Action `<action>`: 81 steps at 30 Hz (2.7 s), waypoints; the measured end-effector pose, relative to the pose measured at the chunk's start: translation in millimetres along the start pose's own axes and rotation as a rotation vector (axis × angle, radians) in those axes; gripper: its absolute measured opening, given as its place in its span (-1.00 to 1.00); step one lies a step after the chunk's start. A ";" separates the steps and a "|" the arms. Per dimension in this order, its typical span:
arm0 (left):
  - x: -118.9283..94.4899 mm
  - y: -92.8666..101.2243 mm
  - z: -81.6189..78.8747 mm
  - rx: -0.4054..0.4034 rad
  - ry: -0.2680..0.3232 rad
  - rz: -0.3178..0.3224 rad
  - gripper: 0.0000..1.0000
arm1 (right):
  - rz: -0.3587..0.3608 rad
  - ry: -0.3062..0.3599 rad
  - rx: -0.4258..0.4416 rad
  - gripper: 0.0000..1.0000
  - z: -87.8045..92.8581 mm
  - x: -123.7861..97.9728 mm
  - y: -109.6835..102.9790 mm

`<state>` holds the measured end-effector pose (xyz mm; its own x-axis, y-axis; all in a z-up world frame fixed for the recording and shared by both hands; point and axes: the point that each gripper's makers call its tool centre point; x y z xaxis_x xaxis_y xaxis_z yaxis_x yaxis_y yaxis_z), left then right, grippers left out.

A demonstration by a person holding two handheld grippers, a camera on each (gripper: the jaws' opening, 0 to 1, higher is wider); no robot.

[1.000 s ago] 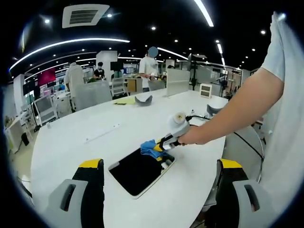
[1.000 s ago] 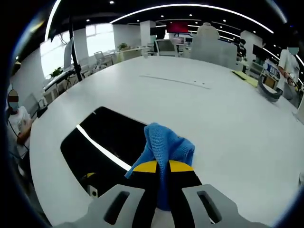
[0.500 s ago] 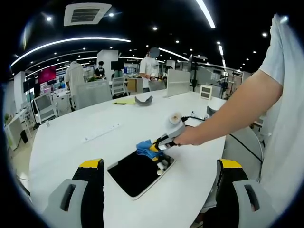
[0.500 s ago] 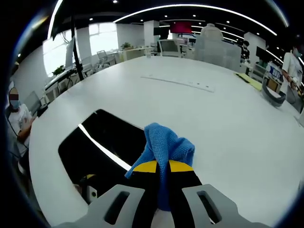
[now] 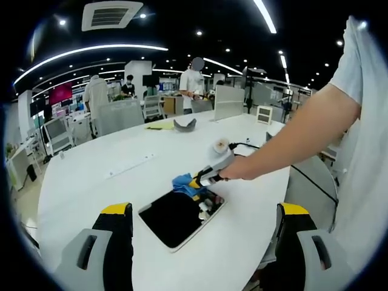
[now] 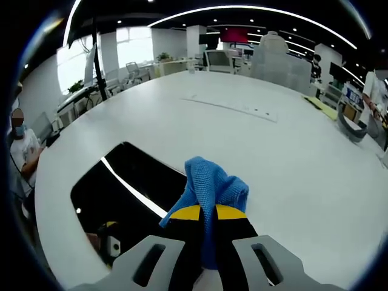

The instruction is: Wipe the mirror surface with the cleaning cloth until all visible marks leave the cleaned area.

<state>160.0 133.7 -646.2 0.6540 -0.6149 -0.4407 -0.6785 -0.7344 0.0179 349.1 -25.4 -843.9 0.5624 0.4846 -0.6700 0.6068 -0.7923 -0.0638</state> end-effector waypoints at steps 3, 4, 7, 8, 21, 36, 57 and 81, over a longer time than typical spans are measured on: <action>0.4 -1.7 -0.4 -0.001 0.001 -0.002 0.99 | -0.003 -0.001 -0.004 -0.96 -0.8 1.6 0.4; 0.6 -2.3 -0.5 -0.005 0.002 -0.001 0.99 | -0.004 -0.001 -0.005 -0.96 -1.2 1.7 0.3; 0.8 -3.5 -3.6 -0.018 0.012 0.000 0.99 | -0.003 -0.001 -0.006 -0.96 -2.4 1.8 -0.5; 1.0 -3.6 -3.9 -0.017 0.013 0.000 0.99 | -0.002 0.000 -0.006 -0.96 -2.6 2.2 -0.2; 1.9 -5.1 1.9 -0.010 -0.001 0.009 0.99 | 0.007 0.005 0.003 -0.96 -5.2 5.7 1.1; -5.7 -6.3 0.7 0.005 0.004 0.002 0.99 | 0.002 -0.001 -0.050 -0.96 -6.3 7.6 -5.9; -10.3 -1.3 2.1 0.019 0.013 0.001 0.99 | -0.024 0.018 -0.063 -0.96 -0.2 3.5 -24.8; -25.7 11.7 7.4 0.034 0.009 -0.007 0.99 | -0.046 0.025 -0.073 -0.96 16.5 -12.6 -56.1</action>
<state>132.8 142.9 -641.3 0.6617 -0.6124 -0.4325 -0.6848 -0.7285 -0.0162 298.7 6.9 -844.1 0.5466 0.5295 -0.6487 0.6710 -0.7404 -0.0390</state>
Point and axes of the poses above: the point that each gripper's makers call its tool centre point, and the gripper's own axes: x roughly forward along the fingers, y roughly to its right, z roughly out of its underside, and after that the axes turned 7 degrees about -z, right-handed
